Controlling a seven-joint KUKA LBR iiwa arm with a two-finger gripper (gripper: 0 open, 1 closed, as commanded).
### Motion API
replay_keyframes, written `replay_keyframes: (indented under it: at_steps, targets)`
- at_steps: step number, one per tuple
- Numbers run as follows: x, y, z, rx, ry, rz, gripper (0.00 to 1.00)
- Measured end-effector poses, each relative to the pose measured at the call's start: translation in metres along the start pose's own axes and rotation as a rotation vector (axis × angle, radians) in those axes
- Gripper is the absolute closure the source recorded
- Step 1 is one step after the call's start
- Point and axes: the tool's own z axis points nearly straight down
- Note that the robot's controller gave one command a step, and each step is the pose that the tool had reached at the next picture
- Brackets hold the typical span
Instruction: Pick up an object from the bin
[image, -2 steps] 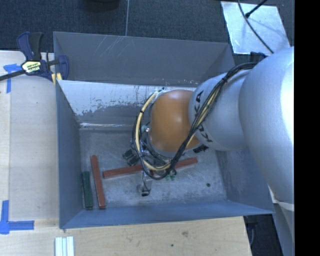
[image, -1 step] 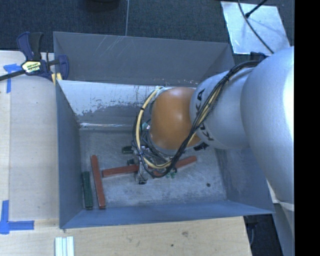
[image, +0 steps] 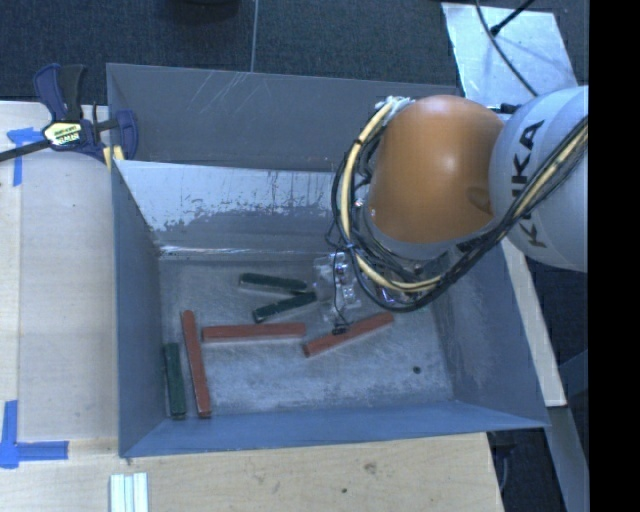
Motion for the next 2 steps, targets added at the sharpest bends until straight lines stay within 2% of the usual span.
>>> replay_keyframes:
  at_steps: [1, 2]
  targets:
    - [0.002, 0.001, 0.005, -0.002, 0.009, -0.001, 0.00]
    - [0.000, 0.022, 0.157, -0.004, 0.007, -0.260, 0.00]
